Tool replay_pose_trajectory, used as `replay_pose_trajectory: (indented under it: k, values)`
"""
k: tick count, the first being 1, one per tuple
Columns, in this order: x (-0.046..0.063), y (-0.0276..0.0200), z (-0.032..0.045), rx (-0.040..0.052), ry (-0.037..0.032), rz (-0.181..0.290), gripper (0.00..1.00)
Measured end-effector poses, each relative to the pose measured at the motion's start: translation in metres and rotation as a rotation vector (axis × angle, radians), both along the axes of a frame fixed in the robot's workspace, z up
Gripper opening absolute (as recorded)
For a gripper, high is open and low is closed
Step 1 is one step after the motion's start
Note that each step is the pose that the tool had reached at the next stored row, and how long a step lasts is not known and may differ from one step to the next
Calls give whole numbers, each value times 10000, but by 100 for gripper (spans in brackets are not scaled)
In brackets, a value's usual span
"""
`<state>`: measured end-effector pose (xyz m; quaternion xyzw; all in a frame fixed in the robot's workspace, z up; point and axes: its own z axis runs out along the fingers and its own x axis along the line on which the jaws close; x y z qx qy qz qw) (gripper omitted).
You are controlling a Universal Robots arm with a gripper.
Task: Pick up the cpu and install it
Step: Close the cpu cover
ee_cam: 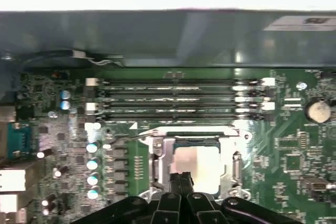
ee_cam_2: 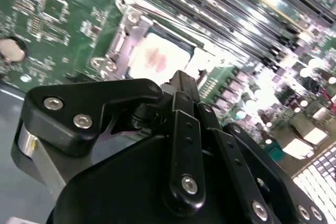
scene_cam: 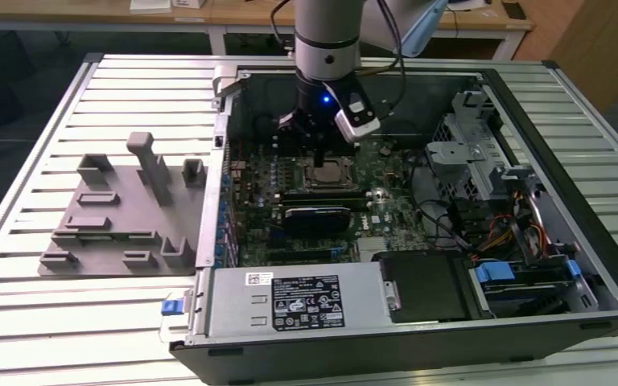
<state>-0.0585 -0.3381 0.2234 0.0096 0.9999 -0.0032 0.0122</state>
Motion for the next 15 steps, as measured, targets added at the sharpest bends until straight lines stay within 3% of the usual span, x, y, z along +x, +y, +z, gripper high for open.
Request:
replay_pose_trajectory:
  k: [7,15]
  values:
    - [193,0,0,-1,8,0,11]
    - [202,0,62,0,8,0,11]
